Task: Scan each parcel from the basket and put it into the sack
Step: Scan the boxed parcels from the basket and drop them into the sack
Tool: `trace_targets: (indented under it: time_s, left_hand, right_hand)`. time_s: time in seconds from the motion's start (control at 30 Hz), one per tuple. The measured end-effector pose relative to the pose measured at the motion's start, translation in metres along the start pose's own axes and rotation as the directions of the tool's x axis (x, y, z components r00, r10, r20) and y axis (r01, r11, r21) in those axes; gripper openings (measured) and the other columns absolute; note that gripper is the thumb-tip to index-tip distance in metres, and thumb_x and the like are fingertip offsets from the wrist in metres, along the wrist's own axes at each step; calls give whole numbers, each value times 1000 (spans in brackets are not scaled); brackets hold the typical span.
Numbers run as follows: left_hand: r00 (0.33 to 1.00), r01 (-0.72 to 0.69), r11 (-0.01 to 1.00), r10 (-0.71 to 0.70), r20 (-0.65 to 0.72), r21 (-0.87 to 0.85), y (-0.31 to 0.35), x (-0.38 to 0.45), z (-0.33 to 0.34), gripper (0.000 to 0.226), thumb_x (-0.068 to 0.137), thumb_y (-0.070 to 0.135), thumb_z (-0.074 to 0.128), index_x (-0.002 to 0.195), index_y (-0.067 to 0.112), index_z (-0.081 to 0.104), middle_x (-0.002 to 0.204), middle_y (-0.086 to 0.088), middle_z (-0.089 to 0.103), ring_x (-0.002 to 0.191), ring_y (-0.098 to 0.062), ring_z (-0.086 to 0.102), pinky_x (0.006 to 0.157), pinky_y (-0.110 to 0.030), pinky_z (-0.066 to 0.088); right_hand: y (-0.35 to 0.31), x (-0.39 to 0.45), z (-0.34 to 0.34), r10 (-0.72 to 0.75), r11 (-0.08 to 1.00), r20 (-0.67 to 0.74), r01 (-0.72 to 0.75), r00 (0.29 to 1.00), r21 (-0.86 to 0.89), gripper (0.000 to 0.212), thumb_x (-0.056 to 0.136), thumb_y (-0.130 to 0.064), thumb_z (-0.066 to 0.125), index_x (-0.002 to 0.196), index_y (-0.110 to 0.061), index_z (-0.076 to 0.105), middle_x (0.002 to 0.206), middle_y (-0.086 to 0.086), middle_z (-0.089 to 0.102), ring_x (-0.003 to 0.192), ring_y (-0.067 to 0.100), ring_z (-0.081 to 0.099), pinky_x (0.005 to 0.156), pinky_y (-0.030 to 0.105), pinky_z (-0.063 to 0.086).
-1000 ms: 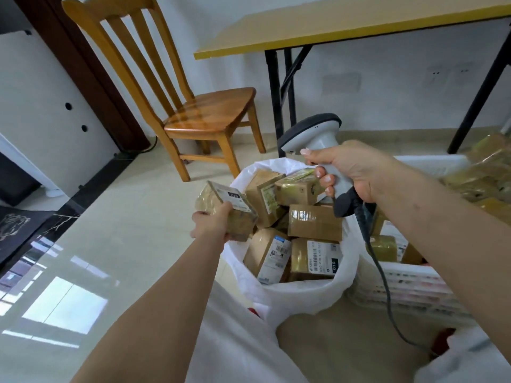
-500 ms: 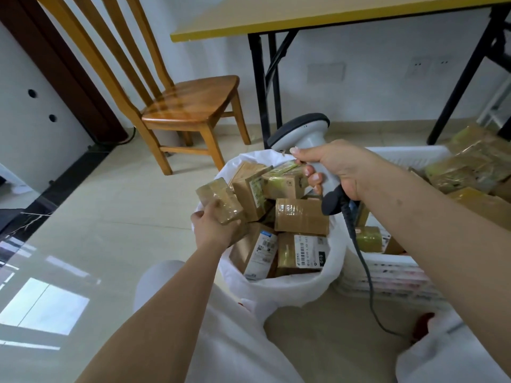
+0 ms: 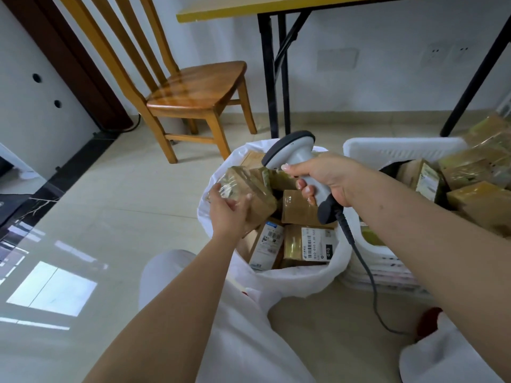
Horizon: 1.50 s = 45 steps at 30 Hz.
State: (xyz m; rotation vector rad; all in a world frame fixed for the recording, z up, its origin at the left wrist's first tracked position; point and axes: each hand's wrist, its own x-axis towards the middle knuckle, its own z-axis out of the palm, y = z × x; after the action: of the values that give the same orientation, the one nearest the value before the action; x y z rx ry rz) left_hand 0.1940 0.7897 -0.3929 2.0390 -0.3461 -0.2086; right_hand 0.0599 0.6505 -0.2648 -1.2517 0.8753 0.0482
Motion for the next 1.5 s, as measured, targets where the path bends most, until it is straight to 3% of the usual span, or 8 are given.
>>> trace_targets:
  time_s: [0.27,0.5,0.63,0.73,0.97,1.03,1.23,1.5]
  left_hand:
    - [995,88,996,-87,52,-23,-27,11,-4,55,92,2,46,142,25,49,82,-2,55,69,-14,54,73,-31,52]
    - [989,151,976,-148,29,-157,-50,34,-23,41,93,3,55,130,19,59,97,1,59,81,-16,58,84,-32,54]
    - [868,485,874,-479,-129,19,-73,45,-26,56,82,26,71,129,10,46,129,-15,47,110,-33,56,93,-47,51]
    - [724,690,723,-690,1,15,-76,44,-27,79,73,62,74,123,9,43,120,-12,47,110,-35,54,75,-45,54]
    - [700,705,663,-706,103,-250,-89,47,-27,27,100,33,47,115,12,53,118,-13,56,108,-36,51,91,-47,49]
    - [661,747,611,-727,188,-261,-84,48,-29,43,100,45,47,126,12,50,109,-8,52,105,-31,47,88,-46,42]
    - [630,776,590,-723,283,-223,-65,48,-19,70,100,63,19,147,15,39,147,-7,45,136,-29,41,110,-47,29]
    - [763,644,763,-646,22,54,-93,50,-38,71,90,64,52,109,-4,62,104,-18,65,82,-32,60,53,-31,43]
  right_hand:
    - [19,33,30,83,982,22,-79,996,-169,23,90,-24,69,79,-13,53,63,0,45,37,5,36,36,13,35]
    - [25,65,70,42,934,26,-30,999,-355,31,93,-25,67,71,-10,50,59,2,44,44,9,36,41,17,35]
    - [34,77,72,79,913,6,-70,997,-402,29,93,-27,66,79,-8,50,63,4,46,47,11,38,44,20,37]
    - [41,80,70,124,917,-14,-120,992,-380,28,94,-28,66,82,-8,49,66,4,45,48,10,37,40,17,37]
    - [35,86,65,94,943,-24,-97,995,-319,27,92,-28,68,84,-9,52,67,3,46,49,9,38,46,21,38]
    - [30,87,66,78,955,-18,-80,997,-287,27,91,-28,68,84,-9,52,66,3,46,47,8,37,44,20,38]
    - [24,82,79,13,956,10,-9,1000,-293,29,86,-25,75,76,-9,52,62,3,45,45,9,37,38,15,35]
    - [30,80,85,-2,938,21,9,1000,-348,31,83,-21,78,76,-6,52,61,5,44,45,12,36,36,16,34]
